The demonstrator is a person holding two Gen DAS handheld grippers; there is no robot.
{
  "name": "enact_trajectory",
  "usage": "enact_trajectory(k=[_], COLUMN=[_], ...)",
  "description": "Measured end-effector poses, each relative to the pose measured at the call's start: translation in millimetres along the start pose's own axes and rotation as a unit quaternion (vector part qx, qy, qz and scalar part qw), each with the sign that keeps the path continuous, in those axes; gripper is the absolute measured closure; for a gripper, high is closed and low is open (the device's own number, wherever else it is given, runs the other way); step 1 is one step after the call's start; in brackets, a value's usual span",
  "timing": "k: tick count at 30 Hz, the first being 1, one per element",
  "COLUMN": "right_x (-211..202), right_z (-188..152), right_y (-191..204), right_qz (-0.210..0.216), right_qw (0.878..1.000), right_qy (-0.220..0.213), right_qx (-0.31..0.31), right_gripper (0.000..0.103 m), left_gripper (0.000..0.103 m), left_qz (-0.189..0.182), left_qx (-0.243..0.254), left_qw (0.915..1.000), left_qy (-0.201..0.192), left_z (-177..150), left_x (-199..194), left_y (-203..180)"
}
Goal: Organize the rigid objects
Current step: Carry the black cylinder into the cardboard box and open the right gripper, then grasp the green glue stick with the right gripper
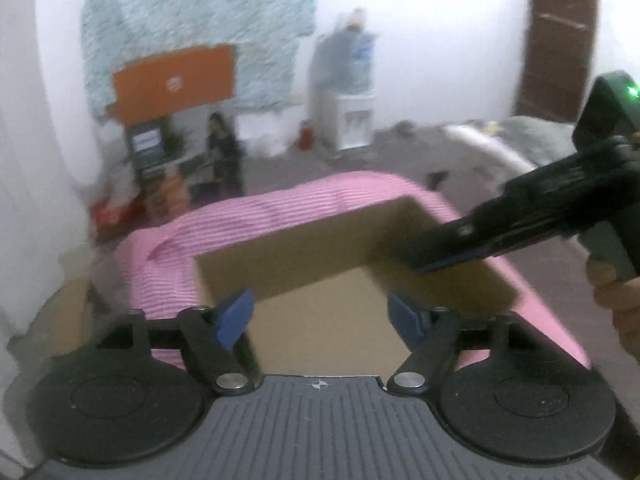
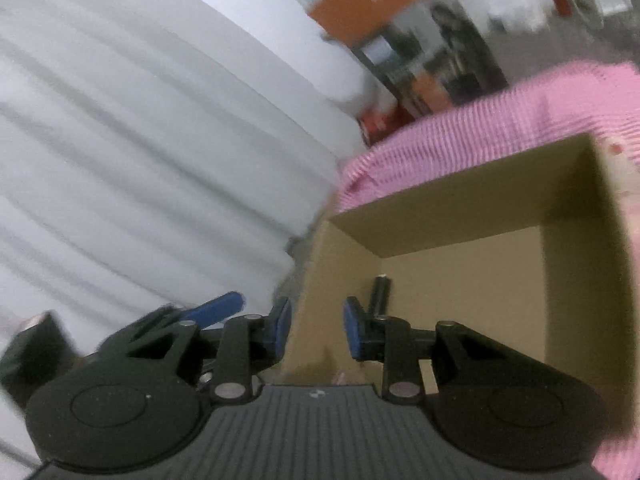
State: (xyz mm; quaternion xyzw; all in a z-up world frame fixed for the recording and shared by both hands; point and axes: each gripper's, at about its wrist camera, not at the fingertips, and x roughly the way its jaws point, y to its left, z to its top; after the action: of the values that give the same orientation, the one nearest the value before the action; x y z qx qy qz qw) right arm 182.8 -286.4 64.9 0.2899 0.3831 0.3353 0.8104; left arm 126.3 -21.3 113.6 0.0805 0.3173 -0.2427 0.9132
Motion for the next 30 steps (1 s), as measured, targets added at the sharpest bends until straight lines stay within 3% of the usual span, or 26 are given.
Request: enact_trajectory(k=[2,3,7,13,17,18,27,30], right_x=[-37.0,-56.9,-101.2,-117.6,-96.5,-89.2,-25.3,-5.1], right_z=[-26.0,-43.5,-99.1,-161.6,-164.3,-159.9,-132.1,-125.3], right_y=[3.4,3.6,-8.7,-55.4,-84.2,-89.9,-111.9,-115.7], right_qz=[0.007,0.009,0.003,-0.048,-0.104,-0.115,-0.153,-0.165], right_qw=[1.000,0.999,0.998,0.994,0.990,0.990,0.988,0.985], right_qy=[-0.026,-0.039,-0.060,-0.070,-0.056,-0.048,0.015,0.042], right_qx=[-0.006,-0.010,0.010,0.068,0.076,0.071,0.021,0.002], right_gripper=[0.054,0.053,0.053,0.053,0.058,0.060,0.073,0.076], left_gripper=[0.017,0.014,0.013,0.017,0.030,0.038,0.063,0.067], left_qz=[-0.028,-0.042,-0.088,-0.117,-0.117,-0.113,-0.119,-0.125], left_qx=[0.002,0.004,0.018,0.068,0.099,0.099,0.096,0.092], left_qw=[0.9996,0.9991,0.9959,0.9898,0.9857,0.9856,0.9814,0.9798], left_qy=[-0.009,-0.010,0.004,0.046,0.069,0.077,0.116,0.127], left_z=[-10.6,-15.6,-44.1,-79.1,-91.1,-91.8,-100.4,-101.7], left_x=[-13.0,-15.4,-5.8,41.5,70.3,80.1,108.3,113.9], left_y=[-18.1,-25.6,-59.1,-107.7,-131.2,-133.9,-143.3,-142.5])
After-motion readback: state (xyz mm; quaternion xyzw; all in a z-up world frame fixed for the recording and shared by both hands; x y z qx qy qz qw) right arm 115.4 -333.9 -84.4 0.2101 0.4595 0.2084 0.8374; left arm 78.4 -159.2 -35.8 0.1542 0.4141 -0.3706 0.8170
